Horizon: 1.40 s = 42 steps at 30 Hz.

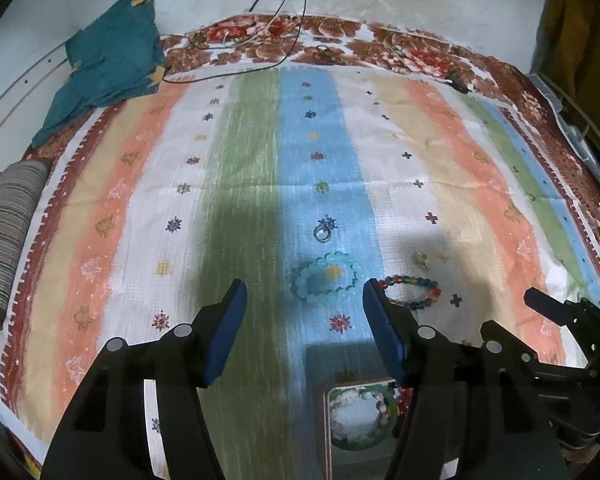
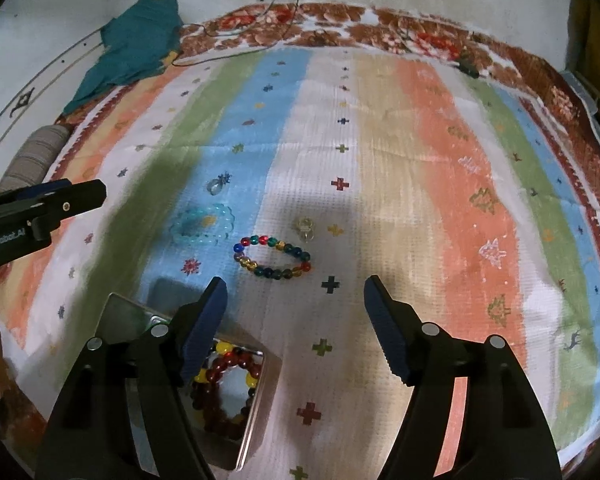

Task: Organize jewelry
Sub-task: 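Move both open tools toward the multicolour and light-blue bracelets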

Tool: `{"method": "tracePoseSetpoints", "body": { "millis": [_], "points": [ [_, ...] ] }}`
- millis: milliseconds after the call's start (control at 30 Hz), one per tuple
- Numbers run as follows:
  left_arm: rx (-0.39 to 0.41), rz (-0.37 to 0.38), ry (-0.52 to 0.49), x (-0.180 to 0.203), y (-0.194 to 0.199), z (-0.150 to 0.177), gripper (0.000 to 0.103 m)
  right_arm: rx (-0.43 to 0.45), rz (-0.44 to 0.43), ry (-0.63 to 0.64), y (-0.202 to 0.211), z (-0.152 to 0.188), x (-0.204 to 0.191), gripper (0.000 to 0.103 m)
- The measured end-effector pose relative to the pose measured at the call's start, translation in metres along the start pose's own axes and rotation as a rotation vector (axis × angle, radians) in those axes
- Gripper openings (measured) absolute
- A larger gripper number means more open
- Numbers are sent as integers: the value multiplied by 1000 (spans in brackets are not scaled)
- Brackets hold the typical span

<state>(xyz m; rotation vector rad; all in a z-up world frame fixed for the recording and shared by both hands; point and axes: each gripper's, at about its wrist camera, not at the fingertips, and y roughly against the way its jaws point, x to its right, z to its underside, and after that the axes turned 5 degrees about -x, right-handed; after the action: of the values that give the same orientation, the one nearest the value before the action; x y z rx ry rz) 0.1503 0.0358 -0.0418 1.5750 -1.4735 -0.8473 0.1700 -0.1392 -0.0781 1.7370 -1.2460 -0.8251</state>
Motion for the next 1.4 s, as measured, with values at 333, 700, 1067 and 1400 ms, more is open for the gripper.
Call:
{"method": "tracePoseSetpoints", "body": {
  "millis": [333, 700, 1067, 1400],
  "points": [
    [-81, -18, 6, -4, -37, -9, 61, -31, -1, -13, -18, -10, 2, 71],
    [-139, -13, -10, 2, -66, -14, 61, -87, -3, -40, -45, -16, 9, 71],
    [-196, -22, -33, -2, -98, -20, 61, -128, 14, -30, -67, -24, 10, 71],
    [-237, -26, -55, -4, -123, -26, 61, -169, 17, -7, -90, -29, 10, 71]
  ]
}}
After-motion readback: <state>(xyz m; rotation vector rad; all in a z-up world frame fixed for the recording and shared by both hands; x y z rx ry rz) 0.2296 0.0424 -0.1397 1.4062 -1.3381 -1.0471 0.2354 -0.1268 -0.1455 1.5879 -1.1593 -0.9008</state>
